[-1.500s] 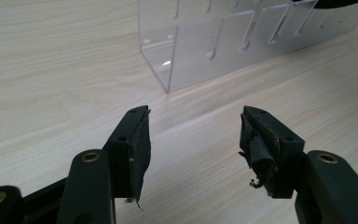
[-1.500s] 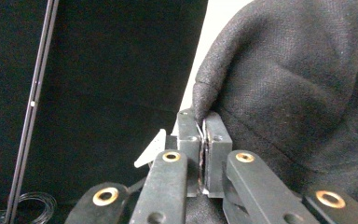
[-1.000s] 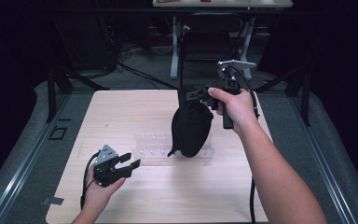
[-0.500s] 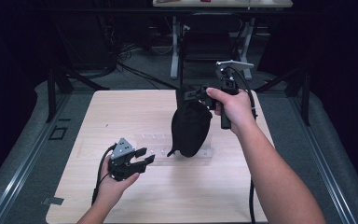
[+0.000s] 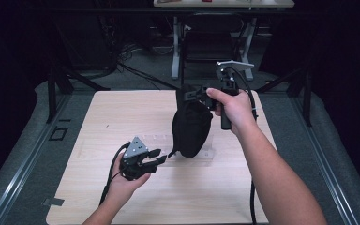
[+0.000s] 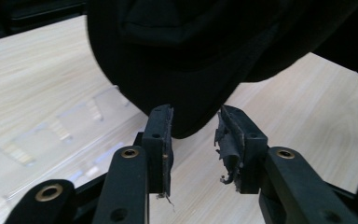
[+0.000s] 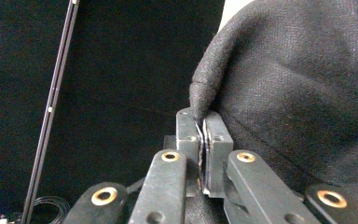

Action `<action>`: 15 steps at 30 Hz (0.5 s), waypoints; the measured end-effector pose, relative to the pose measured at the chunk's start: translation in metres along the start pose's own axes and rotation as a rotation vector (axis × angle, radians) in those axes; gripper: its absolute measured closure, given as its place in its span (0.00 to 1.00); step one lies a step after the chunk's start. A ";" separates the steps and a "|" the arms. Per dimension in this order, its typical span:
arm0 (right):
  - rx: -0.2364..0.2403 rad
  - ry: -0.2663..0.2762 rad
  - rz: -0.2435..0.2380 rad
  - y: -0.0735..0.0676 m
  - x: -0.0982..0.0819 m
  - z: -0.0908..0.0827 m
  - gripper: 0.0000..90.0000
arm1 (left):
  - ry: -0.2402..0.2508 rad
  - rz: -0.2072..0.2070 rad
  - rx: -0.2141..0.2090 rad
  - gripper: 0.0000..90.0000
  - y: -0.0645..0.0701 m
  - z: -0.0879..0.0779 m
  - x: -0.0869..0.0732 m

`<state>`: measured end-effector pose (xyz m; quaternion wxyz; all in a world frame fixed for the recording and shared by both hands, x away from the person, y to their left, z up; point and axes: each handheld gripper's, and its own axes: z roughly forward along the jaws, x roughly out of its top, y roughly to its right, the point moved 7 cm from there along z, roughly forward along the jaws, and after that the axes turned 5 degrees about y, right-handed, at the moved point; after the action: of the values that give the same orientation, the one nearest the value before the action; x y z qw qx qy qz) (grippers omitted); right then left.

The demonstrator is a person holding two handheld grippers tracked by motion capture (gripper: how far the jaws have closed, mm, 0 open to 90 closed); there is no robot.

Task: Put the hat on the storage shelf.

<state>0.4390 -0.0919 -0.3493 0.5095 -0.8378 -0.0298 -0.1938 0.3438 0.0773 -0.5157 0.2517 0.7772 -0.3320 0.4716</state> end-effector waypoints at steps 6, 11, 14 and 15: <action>0.004 0.008 0.002 0.000 0.001 0.002 0.97 | -0.006 0.020 -0.011 0.75 0.007 0.011 0.002; 0.011 0.008 0.004 -0.001 0.000 0.004 0.97 | -0.026 0.045 0.001 0.82 0.008 0.018 0.002; 0.011 0.006 0.000 -0.002 -0.001 0.004 0.97 | -0.028 0.070 0.018 0.87 0.008 0.021 0.001; 0.012 0.005 -0.001 -0.002 -0.001 0.004 0.97 | -0.028 0.082 0.023 0.88 0.009 0.021 0.001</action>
<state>0.4386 -0.0873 -0.3495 0.5145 -0.8342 -0.0301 -0.1962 0.3493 0.0568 -0.5231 0.2183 0.7722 -0.3617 0.4746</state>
